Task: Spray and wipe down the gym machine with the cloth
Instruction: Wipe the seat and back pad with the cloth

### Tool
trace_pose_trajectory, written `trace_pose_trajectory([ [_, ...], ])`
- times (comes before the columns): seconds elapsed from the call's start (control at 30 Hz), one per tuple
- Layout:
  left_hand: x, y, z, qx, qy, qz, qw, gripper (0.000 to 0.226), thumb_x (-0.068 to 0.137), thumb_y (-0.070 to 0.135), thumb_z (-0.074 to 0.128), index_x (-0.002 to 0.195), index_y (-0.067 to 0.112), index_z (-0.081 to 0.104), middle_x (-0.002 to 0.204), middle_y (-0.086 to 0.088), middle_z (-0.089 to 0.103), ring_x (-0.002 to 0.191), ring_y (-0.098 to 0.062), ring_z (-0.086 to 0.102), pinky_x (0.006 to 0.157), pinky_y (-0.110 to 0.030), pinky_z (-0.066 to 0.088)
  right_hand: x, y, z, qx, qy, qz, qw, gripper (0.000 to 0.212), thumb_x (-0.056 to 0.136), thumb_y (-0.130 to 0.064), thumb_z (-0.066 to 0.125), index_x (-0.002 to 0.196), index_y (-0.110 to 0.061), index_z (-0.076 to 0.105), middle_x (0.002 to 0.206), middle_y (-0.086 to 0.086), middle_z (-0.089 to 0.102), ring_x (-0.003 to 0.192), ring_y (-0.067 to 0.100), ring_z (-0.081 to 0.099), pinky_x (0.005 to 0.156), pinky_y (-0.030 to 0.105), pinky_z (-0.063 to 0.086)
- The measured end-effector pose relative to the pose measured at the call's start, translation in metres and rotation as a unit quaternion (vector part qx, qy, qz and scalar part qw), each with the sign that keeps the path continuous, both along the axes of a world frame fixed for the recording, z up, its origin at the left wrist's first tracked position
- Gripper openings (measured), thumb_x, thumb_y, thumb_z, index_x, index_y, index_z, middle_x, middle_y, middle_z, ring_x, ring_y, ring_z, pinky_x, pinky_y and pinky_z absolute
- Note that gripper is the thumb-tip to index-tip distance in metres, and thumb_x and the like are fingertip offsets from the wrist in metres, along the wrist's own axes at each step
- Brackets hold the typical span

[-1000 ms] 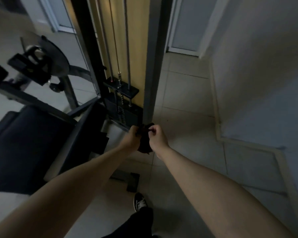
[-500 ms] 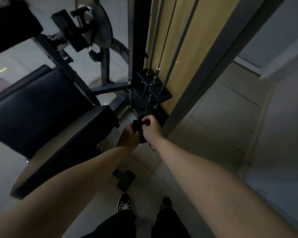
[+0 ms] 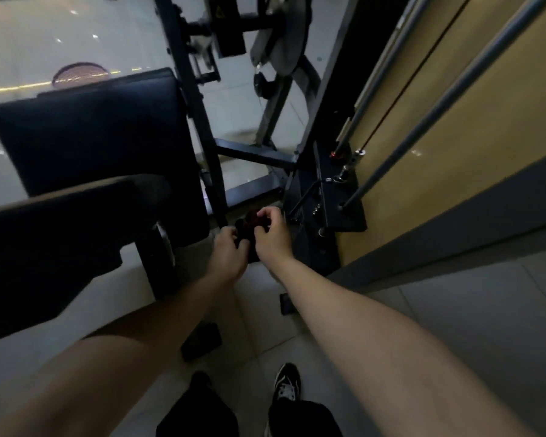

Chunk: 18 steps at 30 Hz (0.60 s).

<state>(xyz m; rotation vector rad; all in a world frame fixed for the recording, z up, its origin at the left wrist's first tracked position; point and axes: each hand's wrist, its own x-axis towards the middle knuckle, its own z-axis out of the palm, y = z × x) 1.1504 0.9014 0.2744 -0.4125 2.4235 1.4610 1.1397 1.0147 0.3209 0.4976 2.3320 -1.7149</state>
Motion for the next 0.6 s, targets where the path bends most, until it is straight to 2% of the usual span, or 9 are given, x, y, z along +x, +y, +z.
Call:
trace_pose_trajectory([
  [0.1, -0.021, -0.011, -0.033, -0.007, 0.015, 0.038, 0.999, 0.019, 0.099, 0.027, 0.055, 0.116, 0.025, 0.048, 0.120, -0.011, 0.058, 0.093, -0.021, 0.065, 0.081, -0.048, 0.060, -0.025, -0.008, -0.036, -0.005, 0.013, 0.028, 1.000, 0.026, 0.098, -0.005, 0.048, 0.110, -0.028, 0.050, 0.115, -0.002, 0.056, 0.109, 0.019, 0.055, 0.092, 0.037, 0.050],
  [0.17, -0.033, -0.022, -0.052, -0.006, 0.028, 0.060, 0.998, 0.018, 0.100, 0.025, 0.055, 0.117, 0.024, 0.048, 0.117, -0.008, 0.059, 0.091, -0.017, 0.065, 0.073, -0.036, 0.058, -0.045, -0.020, -0.063, -0.018, 0.031, 0.047, 0.998, 0.027, 0.097, -0.004, 0.048, 0.109, -0.028, 0.050, 0.113, -0.001, 0.057, 0.107, 0.019, 0.055, 0.090, 0.033, 0.047],
  [0.23, -0.044, -0.032, -0.079, -0.011, 0.039, 0.075, 0.996, 0.020, 0.102, 0.022, 0.055, 0.121, 0.019, 0.050, 0.112, -0.003, 0.060, 0.087, -0.006, 0.061, 0.065, -0.020, 0.049, -0.061, -0.030, -0.091, -0.027, 0.044, 0.069, 0.996, 0.027, 0.097, -0.004, 0.048, 0.108, -0.028, 0.049, 0.111, -0.002, 0.057, 0.105, 0.017, 0.055, 0.087, 0.031, 0.046],
  [0.3, -0.055, -0.041, -0.109, -0.025, 0.054, 0.078, 0.995, 0.023, 0.102, 0.020, 0.055, 0.124, 0.015, 0.051, 0.110, -0.001, 0.061, 0.086, -0.002, 0.059, 0.064, -0.015, 0.043, -0.075, -0.041, -0.120, -0.022, 0.066, 0.085, 0.994, 0.026, 0.096, -0.004, 0.049, 0.109, -0.027, 0.050, 0.112, -0.002, 0.057, 0.104, 0.015, 0.055, 0.087, 0.031, 0.048],
  [0.37, -0.069, -0.048, -0.136, -0.048, 0.083, 0.072, 0.993, 0.022, 0.102, 0.020, 0.055, 0.123, 0.015, 0.053, 0.111, -0.001, 0.061, 0.090, -0.005, 0.058, 0.066, -0.015, 0.041, -0.090, -0.049, -0.150, -0.015, 0.090, 0.089, 0.992, 0.025, 0.096, -0.004, 0.050, 0.107, -0.026, 0.050, 0.112, 0.000, 0.057, 0.104, 0.017, 0.056, 0.087, 0.032, 0.049],
  [0.5, -0.100, -0.058, -0.176, -0.081, 0.140, 0.058, 0.985, 0.027, 0.102, 0.022, 0.055, 0.128, 0.014, 0.052, 0.114, -0.001, 0.060, 0.096, -0.010, 0.059, 0.069, -0.016, 0.045, -0.122, -0.060, -0.193, -0.014, 0.126, 0.069, 0.990, 0.019, 0.097, -0.004, 0.049, 0.098, -0.022, 0.049, 0.104, 0.001, 0.056, 0.093, 0.013, 0.055, 0.076, 0.024, 0.043],
  [0.6, -0.129, -0.064, -0.195, -0.146, 0.209, 0.025, 0.967, 0.024, 0.101, 0.026, 0.056, 0.123, 0.017, 0.057, 0.111, -0.001, 0.064, 0.096, -0.018, 0.063, 0.076, -0.031, 0.049, -0.150, -0.070, -0.223, 0.003, 0.178, 0.053, 0.983, 0.016, 0.096, -0.006, 0.050, 0.099, -0.021, 0.054, 0.103, 0.001, 0.059, 0.095, 0.015, 0.055, 0.080, 0.025, 0.042],
])
